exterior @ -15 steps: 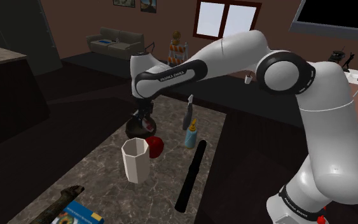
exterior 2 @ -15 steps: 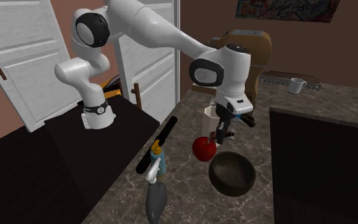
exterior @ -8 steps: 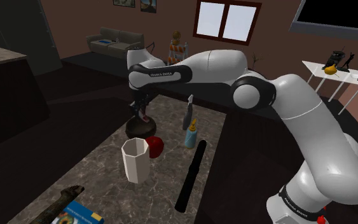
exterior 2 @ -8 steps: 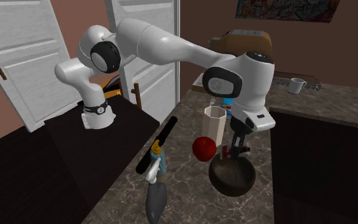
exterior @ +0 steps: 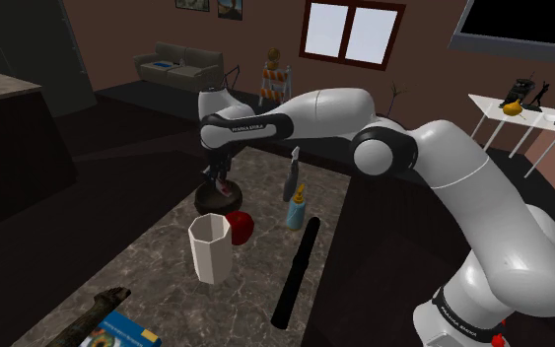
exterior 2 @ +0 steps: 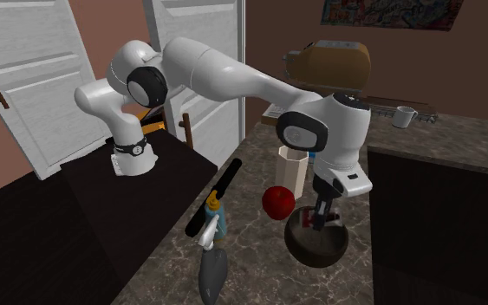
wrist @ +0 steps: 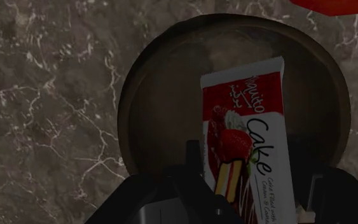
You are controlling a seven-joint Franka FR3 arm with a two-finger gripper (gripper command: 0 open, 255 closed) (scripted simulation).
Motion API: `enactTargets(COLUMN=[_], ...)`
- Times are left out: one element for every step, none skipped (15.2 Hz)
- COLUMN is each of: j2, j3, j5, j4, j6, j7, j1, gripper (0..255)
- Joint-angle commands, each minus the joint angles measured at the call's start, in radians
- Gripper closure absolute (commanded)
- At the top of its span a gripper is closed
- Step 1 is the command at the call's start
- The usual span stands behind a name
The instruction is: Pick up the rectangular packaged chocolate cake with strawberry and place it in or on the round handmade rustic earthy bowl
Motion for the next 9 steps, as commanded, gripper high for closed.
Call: enactTargets(j2=[0.010, 0.015, 0.021, 0.028, 0.028, 0.028, 0.028, 0.028, 0.028], j3=[-0.001, -0.002, -0.003, -0.003, -0.003, -0.003, -0.003, -0.003, -0.003], j5=[-0.002, -0.003, -0.003, -0.004, -0.004, -0.004, -0.004, -0.004, -0.004], j4=[-0.011, -0.015, -0.018, -0.021, -0.022, -0.021, -0.021, -0.021, -0.021], j6=[0.021, 0.030, 0.039, 0.049, 0.050, 0.049, 0.049, 0.049, 0.049], j7=[0.002, 0.003, 0.003, 0.004, 0.004, 0.004, 0.004, 0.004, 0.004], j1=[0.000, 0.000, 0.000, 0.000, 0.000, 0.000, 0.000, 0.000, 0.000], gripper=[255, 255, 255, 255, 255, 255, 255, 255, 255])
